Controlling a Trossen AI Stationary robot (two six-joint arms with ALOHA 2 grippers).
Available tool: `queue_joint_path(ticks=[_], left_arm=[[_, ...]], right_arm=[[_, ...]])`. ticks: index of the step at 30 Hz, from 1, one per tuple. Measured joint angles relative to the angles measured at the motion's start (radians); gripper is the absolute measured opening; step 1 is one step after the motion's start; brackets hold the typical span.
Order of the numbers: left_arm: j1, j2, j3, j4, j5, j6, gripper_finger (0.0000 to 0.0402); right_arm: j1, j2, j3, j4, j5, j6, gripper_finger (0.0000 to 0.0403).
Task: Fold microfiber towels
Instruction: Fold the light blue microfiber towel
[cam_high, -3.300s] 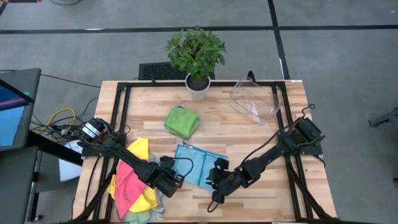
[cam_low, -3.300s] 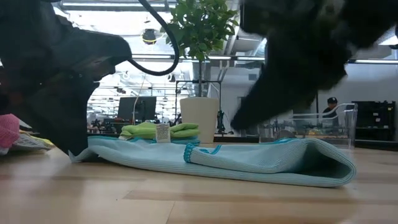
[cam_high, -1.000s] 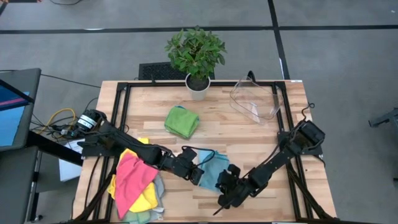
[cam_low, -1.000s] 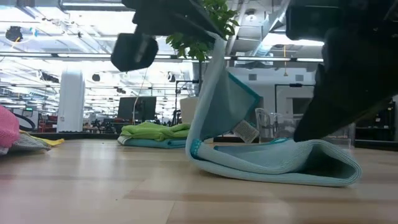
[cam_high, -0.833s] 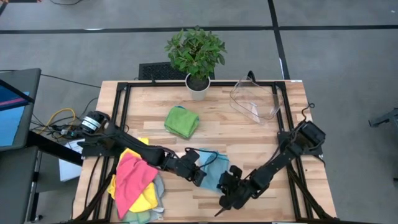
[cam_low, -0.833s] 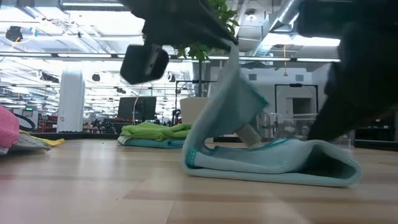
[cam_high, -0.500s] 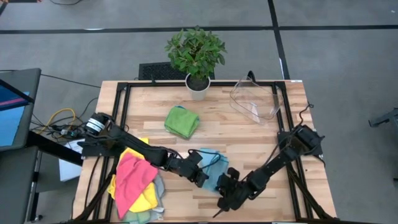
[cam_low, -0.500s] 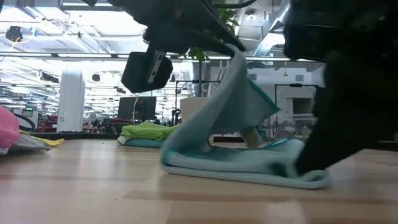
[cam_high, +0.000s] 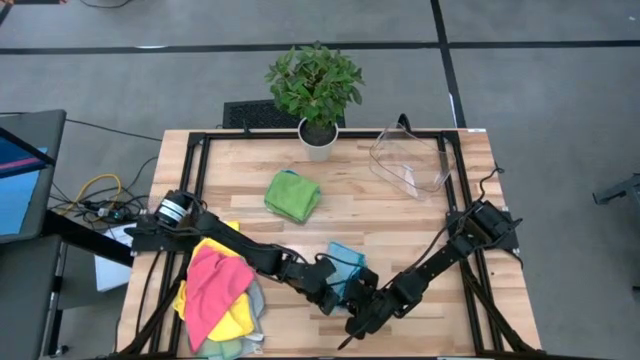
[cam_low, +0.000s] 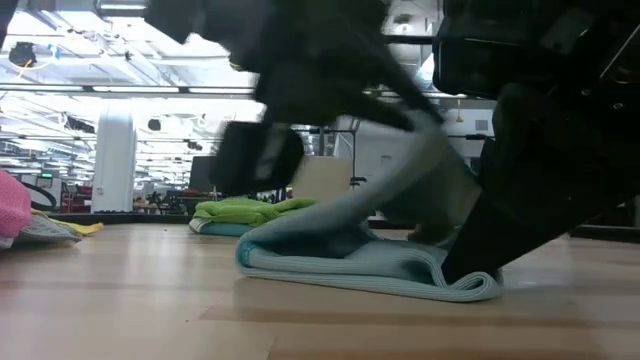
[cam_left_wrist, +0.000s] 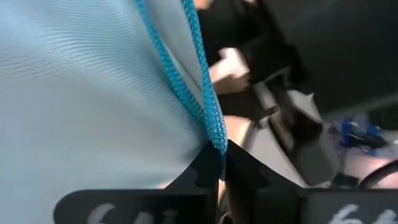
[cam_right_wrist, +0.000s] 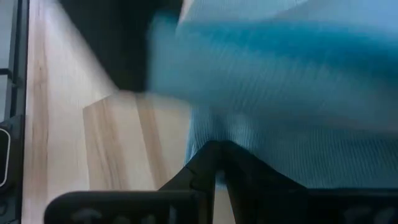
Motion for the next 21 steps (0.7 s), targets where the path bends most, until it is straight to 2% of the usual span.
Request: queue_joint_path(ticks=[5,13,17,21], left_arm=[[-0.003,0.056,0.039,0.011,0.034,0.002,0.0004],[0.001,0.062,0.039,-0.014,0.033,0.027,0.0009],[0.003,0.062,0.039,-0.029,0.013,0.03,0.0037],[0.016,0.062,0.039,-0.029,0.007,0.036,0.0082]], right_arm=[[0.0,0.0,0.0,-0.003,0.0,-0.007,0.0058],[0.003,0.001,0.0,0.002,0.004,-0.008,0.0058],[0.003,0.001,0.0,0.003,0.005,-0.008,0.0058],[0.004,0.001,0.0,0.004,0.004,-0.008,0.0058]])
